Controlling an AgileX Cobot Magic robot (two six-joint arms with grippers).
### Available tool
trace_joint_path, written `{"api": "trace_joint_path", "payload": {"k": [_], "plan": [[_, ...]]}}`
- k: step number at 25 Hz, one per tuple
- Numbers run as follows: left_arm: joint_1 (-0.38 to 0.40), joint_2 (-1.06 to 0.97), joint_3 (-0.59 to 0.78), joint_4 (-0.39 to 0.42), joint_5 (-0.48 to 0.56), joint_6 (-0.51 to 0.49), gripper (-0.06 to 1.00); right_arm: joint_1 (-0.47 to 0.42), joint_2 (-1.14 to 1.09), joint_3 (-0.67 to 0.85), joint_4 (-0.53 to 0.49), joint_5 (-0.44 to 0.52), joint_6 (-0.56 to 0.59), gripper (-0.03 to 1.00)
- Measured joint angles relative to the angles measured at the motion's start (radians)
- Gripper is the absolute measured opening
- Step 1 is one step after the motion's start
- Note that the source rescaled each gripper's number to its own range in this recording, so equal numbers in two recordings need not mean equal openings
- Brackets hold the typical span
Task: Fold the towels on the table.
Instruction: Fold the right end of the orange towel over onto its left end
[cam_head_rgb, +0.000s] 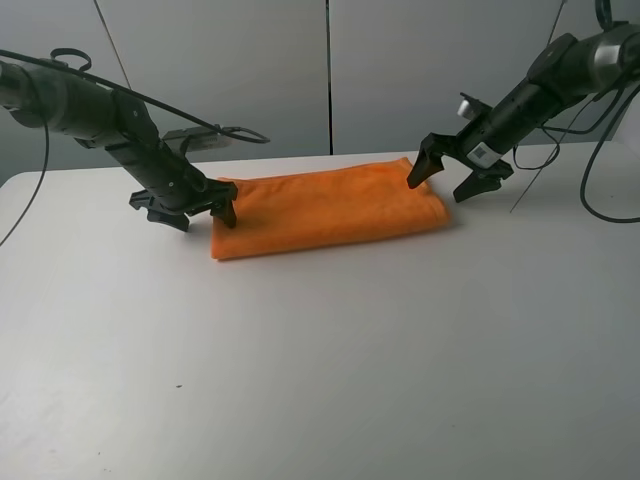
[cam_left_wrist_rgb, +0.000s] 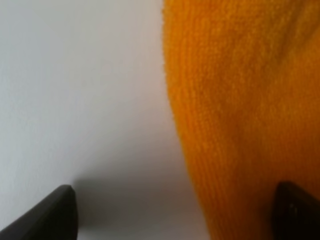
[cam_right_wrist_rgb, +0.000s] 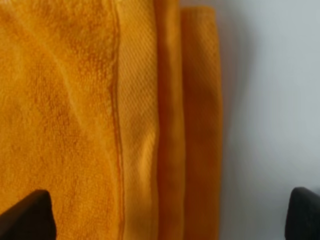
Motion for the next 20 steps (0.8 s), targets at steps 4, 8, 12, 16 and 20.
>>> {"api": "trace_joint_path", "payload": {"k": [4, 8, 12, 16, 20], "plan": [[0.0, 0.0, 0.0, 0.0, 0.0, 0.0, 1.0, 0.0, 0.011, -0.006, 0.038, 0.002, -0.002, 1.0], [0.0, 0.0, 0.0, 0.0, 0.0, 0.0, 1.0, 0.004, 0.017, -0.006, 0.09, 0.002, -0.004, 1.0], [0.0, 0.0, 0.0, 0.0, 0.002, 0.0, 1.0, 0.048, 0.019, -0.006, 0.098, 0.0, -0.004, 1.0], [0.0, 0.0, 0.0, 0.0, 0.002, 0.002, 1.0, 0.098, 0.02, -0.006, 0.098, -0.002, -0.006, 1.0], [0.0, 0.0, 0.0, 0.0, 0.002, 0.002, 1.0, 0.13, 0.02, -0.006, 0.098, -0.004, -0.008, 1.0]]}}
